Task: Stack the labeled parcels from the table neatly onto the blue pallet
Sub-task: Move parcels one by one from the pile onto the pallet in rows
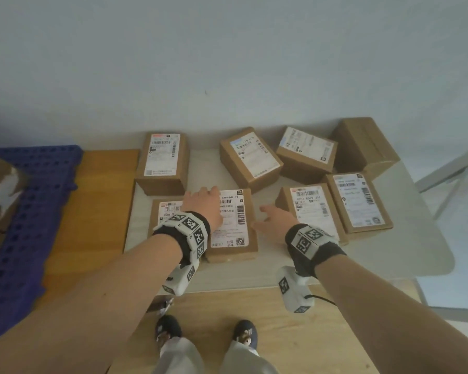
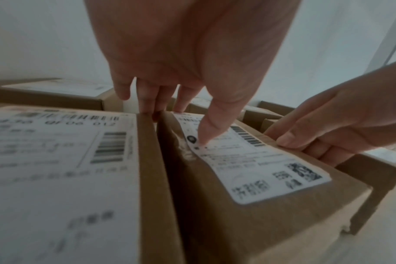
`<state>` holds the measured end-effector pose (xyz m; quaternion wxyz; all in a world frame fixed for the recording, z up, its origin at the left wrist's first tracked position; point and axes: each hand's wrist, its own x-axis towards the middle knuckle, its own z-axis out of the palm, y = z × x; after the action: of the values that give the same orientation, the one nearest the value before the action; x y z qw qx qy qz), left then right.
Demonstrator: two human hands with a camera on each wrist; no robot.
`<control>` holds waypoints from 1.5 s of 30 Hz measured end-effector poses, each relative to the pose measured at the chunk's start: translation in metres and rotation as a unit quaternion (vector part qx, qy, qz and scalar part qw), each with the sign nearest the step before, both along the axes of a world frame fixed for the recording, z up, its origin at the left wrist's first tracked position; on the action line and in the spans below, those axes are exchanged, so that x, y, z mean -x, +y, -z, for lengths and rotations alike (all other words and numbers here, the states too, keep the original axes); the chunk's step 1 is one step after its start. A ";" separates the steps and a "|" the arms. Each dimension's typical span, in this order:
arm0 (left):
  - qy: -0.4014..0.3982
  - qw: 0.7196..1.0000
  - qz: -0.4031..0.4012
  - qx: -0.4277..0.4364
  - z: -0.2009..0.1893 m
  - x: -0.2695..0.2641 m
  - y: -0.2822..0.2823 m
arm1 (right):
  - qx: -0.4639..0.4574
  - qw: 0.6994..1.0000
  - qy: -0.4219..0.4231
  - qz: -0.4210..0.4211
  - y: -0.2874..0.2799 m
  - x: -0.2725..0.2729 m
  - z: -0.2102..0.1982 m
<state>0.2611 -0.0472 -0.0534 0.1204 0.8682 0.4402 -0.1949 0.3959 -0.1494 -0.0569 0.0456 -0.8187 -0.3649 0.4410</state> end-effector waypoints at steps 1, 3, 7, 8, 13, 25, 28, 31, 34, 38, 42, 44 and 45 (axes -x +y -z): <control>-0.004 1.000 -0.013 -0.002 0.000 -0.001 -0.001 | 0.000 1.000 0.006 -0.002 0.001 0.001 0.000; -0.005 0.999 -0.037 -0.005 -0.001 -0.002 -0.003 | -0.006 1.000 0.012 -0.009 0.004 0.002 0.001; -0.005 0.997 -0.075 -0.004 -0.002 0.002 -0.006 | -0.024 0.999 0.021 -0.005 0.009 0.004 0.001; -0.013 0.996 -0.084 -0.005 -0.002 0.003 -0.007 | -0.026 0.999 0.021 -0.006 0.010 0.004 0.002; 0.012 0.996 -0.086 0.005 -0.004 0.005 -0.010 | -0.025 0.999 -0.022 -0.013 0.012 0.005 -0.001; -0.180 0.963 -0.189 0.065 -0.038 0.006 -0.014 | -0.090 0.978 0.132 0.131 0.026 0.005 -0.040; -0.212 0.954 -0.201 0.061 -0.054 0.018 -0.013 | -0.117 0.983 0.087 0.109 0.025 0.017 -0.062; -0.242 0.945 -0.211 0.065 -0.066 0.044 -0.010 | -0.171 0.976 0.076 0.109 0.025 0.036 -0.080; -0.279 0.936 -0.208 0.058 -0.078 0.083 -0.008 | -0.233 0.961 0.083 0.128 0.024 0.069 -0.095; -0.314 0.927 -0.202 0.033 -0.094 0.148 -0.004 | -0.278 0.945 0.105 0.140 0.028 0.130 -0.108; -0.334 0.917 -0.217 -0.001 -0.110 0.224 -0.001 | -0.297 0.938 0.129 0.123 0.032 0.202 -0.124; -0.342 0.914 -0.219 -0.022 -0.119 0.261 -0.001 | -0.308 0.936 0.134 0.107 0.035 0.237 -0.131; -0.345 0.912 -0.221 -0.028 -0.124 0.279 -0.002 | -0.312 0.934 0.137 0.103 0.037 0.254 -0.134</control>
<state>-0.0183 -0.0489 0.0701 0.2804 0.7649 0.5574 0.1605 0.1417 -0.1127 0.0771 0.3935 -0.7276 -0.3884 0.4061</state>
